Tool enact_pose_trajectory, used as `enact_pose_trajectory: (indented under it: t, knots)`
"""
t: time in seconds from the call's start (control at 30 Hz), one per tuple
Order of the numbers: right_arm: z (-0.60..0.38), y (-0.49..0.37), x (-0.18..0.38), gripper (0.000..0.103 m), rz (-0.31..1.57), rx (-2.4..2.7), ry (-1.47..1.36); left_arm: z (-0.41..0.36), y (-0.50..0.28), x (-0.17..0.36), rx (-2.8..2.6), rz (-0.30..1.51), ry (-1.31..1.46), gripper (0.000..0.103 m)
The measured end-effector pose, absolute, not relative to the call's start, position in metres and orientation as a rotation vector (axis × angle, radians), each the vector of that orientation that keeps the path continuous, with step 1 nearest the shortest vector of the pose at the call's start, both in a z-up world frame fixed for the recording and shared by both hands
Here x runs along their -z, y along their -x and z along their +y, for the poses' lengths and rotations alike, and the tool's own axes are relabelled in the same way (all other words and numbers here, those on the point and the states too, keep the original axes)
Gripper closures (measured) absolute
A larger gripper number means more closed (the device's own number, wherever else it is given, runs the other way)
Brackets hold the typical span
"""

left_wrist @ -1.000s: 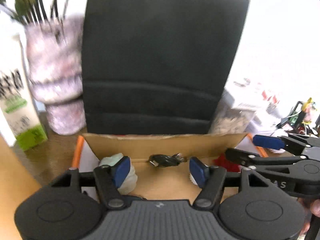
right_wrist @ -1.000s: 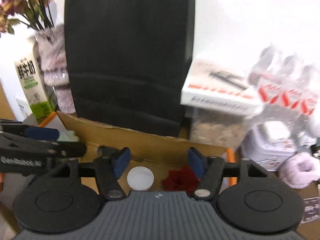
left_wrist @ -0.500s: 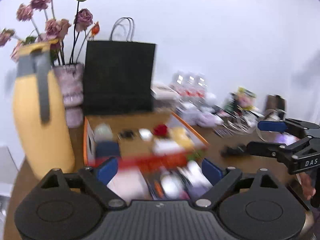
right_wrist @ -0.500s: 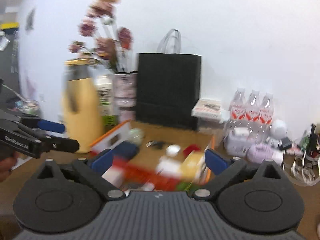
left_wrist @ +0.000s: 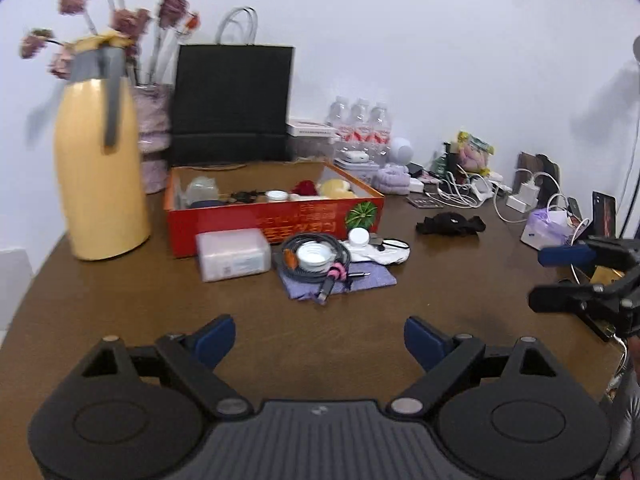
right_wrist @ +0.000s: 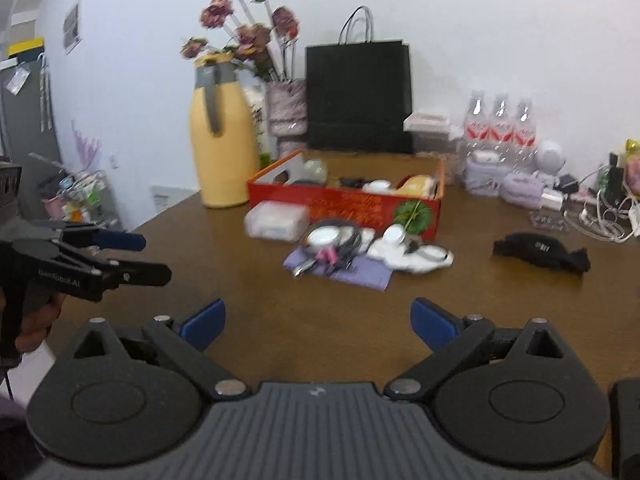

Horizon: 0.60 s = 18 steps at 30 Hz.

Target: Organize objects

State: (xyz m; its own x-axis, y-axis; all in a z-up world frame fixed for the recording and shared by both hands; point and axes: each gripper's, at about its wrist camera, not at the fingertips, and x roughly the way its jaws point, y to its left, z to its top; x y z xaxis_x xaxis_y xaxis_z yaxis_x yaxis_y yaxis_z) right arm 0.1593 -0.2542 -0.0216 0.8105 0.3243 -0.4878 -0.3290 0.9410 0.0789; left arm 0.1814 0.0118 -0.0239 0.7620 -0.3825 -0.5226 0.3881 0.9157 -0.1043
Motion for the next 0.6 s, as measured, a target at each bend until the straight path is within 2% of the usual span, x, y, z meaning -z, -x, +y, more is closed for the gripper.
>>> enact_pose_trajectory:
  t: [0.07,0.1,0.17,0.2,0.37,0.43,0.5,0.53,0.6]
  knots:
    - [-0.255,-0.174,0.026,0.012,0.495,-0.324,0.001,0.006,-0.207,0.035,0.437,0.596,-0.014,0.015]
    - [-0.255,-0.185,0.029,0.017,0.489,-0.306,-0.003,0.002,-0.219,0.038,0.414,0.601,-0.024,0.020]
    - [-0.254,-0.209,0.036,0.034,0.500,-0.294,-0.015,-0.005,-0.243,0.042,0.411,0.595,-0.045,0.026]
    - [-0.254,-0.222,0.039,0.037,0.505,-0.293,-0.028,-0.008,-0.254,0.044,0.415,0.589,-0.052,0.029]
    - [-0.236,-0.285,0.058,0.066,0.543,-0.351,-0.004,-0.020,-0.303,0.052,0.432,0.597,-0.101,0.040]
    - [-0.225,-0.311,0.066,0.072,0.571,-0.373,0.010,-0.023,-0.317,0.059,0.422,0.617,-0.116,0.045]
    - [-0.210,-0.339,0.077,0.074,0.590,-0.379,0.061,-0.024,-0.331,0.071,0.415,0.640,-0.128,0.047]
    - [-0.203,-0.351,0.082,0.074,0.599,-0.378,0.087,-0.025,-0.336,0.076,0.413,0.655,-0.134,0.057]
    - [-0.194,-0.370,0.091,0.074,0.630,-0.405,0.094,-0.024,-0.342,0.083,0.438,0.675,-0.124,0.067]
